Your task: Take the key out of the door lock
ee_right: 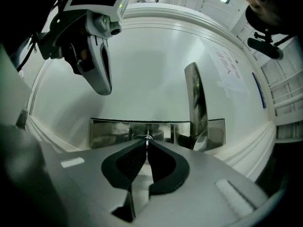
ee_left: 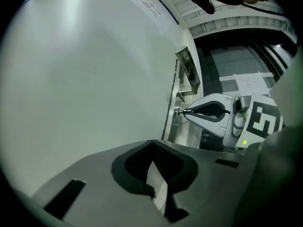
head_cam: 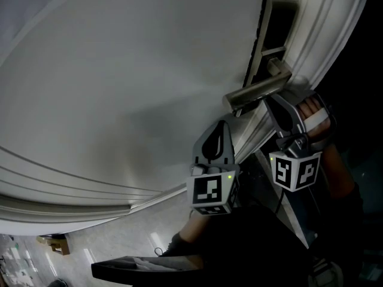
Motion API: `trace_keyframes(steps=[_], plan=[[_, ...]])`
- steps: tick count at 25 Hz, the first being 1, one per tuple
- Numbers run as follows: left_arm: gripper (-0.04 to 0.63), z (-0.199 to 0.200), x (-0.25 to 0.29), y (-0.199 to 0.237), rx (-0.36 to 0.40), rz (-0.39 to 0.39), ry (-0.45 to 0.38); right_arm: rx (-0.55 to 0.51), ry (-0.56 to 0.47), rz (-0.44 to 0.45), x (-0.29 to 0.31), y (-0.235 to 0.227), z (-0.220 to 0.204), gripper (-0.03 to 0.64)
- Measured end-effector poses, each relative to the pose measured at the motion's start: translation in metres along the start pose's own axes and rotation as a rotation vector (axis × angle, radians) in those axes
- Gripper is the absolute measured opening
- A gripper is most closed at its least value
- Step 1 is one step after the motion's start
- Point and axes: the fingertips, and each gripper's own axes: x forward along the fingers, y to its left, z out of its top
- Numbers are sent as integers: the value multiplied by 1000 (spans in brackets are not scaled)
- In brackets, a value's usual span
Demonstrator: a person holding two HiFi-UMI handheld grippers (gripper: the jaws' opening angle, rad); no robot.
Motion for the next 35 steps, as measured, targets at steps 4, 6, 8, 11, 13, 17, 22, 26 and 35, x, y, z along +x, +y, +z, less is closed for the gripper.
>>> trace_keyframes(steps=[4,6,8,11,13,17,22,26,35], plan=[[0,0,0,1,-5,1,1,46,6,13,0,-1,0,12],[0,0,0,1,-6,-1,0,62,8,19,0,-1,0,12],[0,0,1,1,-11,-3,-1,72,9,22,0,-1,0,12],[0,1,1,0,-8,-3,-2,68,7,22,0,-1,0,12],[0,-1,0,0,-3,-4,3,48,6,17,0,-1,0,12],[0,-1,-1,1,-11,-1,4,6,9,5,-1,-1,0,12],[0,0,0,1,-8,-3,2,11,12,9,-1,-1,0,12],[0,0,1,1,0,-11,2,45,10,20,-7,-1,0,12],[0,7,1,-6,-6,-19,-15,29,6,18,-9,-1,1,12]])
